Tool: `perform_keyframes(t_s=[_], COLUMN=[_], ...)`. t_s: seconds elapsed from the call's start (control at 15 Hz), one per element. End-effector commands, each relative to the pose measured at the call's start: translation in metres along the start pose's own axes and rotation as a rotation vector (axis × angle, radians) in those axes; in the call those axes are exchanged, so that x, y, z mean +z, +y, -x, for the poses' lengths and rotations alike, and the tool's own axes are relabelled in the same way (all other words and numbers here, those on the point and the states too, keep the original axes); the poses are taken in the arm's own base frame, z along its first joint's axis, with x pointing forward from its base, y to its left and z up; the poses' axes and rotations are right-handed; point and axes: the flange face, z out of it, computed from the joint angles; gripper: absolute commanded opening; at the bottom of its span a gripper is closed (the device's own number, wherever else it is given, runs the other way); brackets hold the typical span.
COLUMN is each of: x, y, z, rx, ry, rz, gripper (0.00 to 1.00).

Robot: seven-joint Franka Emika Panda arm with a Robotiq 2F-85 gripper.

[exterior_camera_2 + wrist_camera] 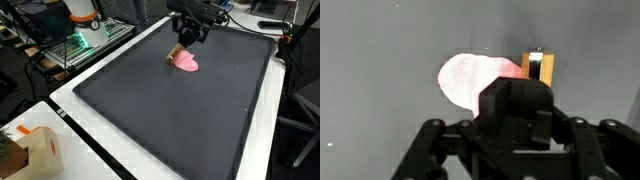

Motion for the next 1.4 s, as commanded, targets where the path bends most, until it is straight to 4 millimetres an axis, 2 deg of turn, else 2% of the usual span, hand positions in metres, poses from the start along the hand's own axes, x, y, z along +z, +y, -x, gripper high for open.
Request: perform_keyframes(t_s=[0.0,0.27,0.6,0.93,1.33], x=[0.009,0.000,-0.017,-0.014,-0.020], y=[-0.006,-0.009,-0.004,0.004,0.005], z=[0.001,0.002,0.005,0.004,0.008], rx=[-0.025,-0.011,0.037,0.053,0.093], ry=[-0.011,-0.008,0.004,0.011,0.022], rz=[-0.023,0.003,0.136,0.194,0.286], gripper=[0.23,0.23,0.23,0.23,0.23])
